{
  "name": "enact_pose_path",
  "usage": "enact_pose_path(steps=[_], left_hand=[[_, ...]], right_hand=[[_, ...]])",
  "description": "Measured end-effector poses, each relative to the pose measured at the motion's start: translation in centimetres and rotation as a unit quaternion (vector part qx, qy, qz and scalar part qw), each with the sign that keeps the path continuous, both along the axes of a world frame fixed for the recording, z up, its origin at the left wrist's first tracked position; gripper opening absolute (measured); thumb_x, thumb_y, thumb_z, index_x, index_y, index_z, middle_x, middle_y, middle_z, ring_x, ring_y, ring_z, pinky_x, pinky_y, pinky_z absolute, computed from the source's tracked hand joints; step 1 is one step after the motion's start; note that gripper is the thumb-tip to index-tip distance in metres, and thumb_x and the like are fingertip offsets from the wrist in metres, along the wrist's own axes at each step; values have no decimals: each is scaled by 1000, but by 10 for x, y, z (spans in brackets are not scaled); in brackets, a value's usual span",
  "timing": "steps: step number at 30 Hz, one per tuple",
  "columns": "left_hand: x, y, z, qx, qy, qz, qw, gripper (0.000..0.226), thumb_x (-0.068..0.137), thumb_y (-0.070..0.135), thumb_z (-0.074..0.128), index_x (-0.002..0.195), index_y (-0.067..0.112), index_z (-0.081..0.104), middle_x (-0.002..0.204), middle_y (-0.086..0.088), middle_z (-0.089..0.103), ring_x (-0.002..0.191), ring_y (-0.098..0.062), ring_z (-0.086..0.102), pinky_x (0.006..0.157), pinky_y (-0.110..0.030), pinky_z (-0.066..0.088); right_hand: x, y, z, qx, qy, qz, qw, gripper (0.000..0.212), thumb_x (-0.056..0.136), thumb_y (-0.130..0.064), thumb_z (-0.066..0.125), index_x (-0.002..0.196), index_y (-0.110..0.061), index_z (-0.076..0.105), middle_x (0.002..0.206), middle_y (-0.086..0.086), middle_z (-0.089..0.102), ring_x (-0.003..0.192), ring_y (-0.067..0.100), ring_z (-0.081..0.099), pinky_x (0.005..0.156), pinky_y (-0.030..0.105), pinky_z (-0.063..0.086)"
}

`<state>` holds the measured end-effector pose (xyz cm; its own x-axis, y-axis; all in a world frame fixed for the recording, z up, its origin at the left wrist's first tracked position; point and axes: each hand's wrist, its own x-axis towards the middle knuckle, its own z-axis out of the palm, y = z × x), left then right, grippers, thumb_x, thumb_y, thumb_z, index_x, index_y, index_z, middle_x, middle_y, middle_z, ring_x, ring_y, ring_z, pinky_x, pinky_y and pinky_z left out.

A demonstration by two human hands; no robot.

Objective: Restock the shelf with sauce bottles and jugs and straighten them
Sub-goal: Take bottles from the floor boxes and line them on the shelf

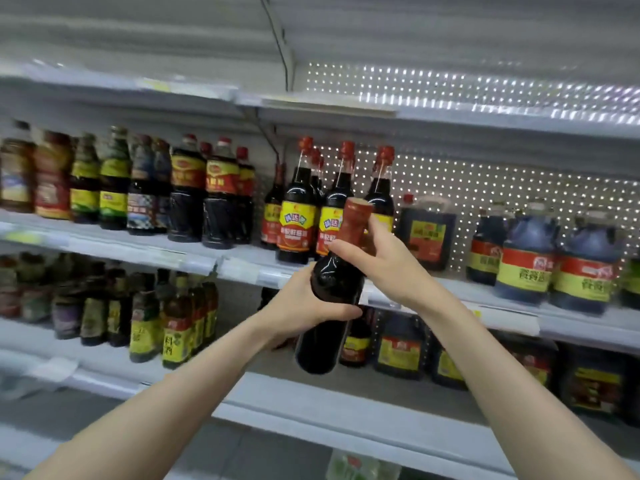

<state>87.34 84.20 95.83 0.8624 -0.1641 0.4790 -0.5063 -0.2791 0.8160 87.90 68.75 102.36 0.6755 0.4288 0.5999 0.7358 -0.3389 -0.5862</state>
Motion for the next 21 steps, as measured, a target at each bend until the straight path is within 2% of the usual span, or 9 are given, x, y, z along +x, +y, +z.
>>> enact_pose_path(steps=[3, 4, 7, 10, 14, 19, 21], left_hand=[[2, 30, 11, -9, -16, 20, 1000, 66, 58, 28, 85, 117, 19, 58, 107, 4, 70, 99, -6, 66, 85, -23, 52], [3, 41, 14, -13, -21, 27, 999, 67, 57, 31, 84, 117, 20, 59, 107, 4, 70, 100, -6, 66, 86, -24, 52], [7, 72, 24, -7, -34, 41, 999, 65, 57, 33, 84, 115, 21, 58, 107, 4, 70, 100, -7, 65, 88, -27, 52], [14, 108, 35, 6, -42, 46, 998, 57, 65, 26, 86, 113, 21, 57, 102, 7, 68, 96, -5, 65, 85, -25, 51], [37, 162, 53, 32, -36, 39, 998, 71, 59, 38, 87, 119, 25, 51, 108, 8, 65, 100, -3, 63, 88, -26, 50], [70, 220, 83, 70, 10, -46, 996, 68, 75, 21, 80, 131, 27, 43, 122, 5, 60, 110, -7, 59, 90, -26, 49], [84, 241, 89, 94, 24, -65, 993, 65, 79, 14, 76, 134, 24, 43, 124, 3, 60, 112, -9, 59, 94, -29, 49]], right_hand=[[5, 27, 13, -31, 18, 27, 999, 30, 87, -47, 61, 113, -34, 54, 106, -14, 66, 95, 5, 66, 85, 37, 56], [7, 37, 17, -42, 15, 29, 999, 28, 88, -46, 60, 112, -33, 55, 105, -12, 67, 94, 7, 67, 82, 39, 58], [13, 69, 27, -42, -19, 30, 998, 17, 91, -40, 60, 105, -30, 58, 100, -10, 67, 90, 6, 66, 78, 31, 57], [25, 104, 33, -17, -37, 30, 999, 11, 91, -37, 62, 99, -30, 62, 99, -8, 69, 91, 10, 68, 82, 39, 56], [44, 153, 45, 0, -85, -2, 996, 15, 91, -32, 63, 97, -20, 67, 95, -4, 71, 91, 12, 66, 89, 40, 52], [74, 201, 69, -3, -112, -37, 993, 16, 90, -36, 63, 99, -23, 68, 97, -5, 71, 93, 11, 66, 86, 35, 51], [87, 214, 75, -5, -120, -51, 991, 19, 90, -36, 63, 101, -21, 68, 98, -3, 71, 94, 13, 66, 89, 37, 51]])
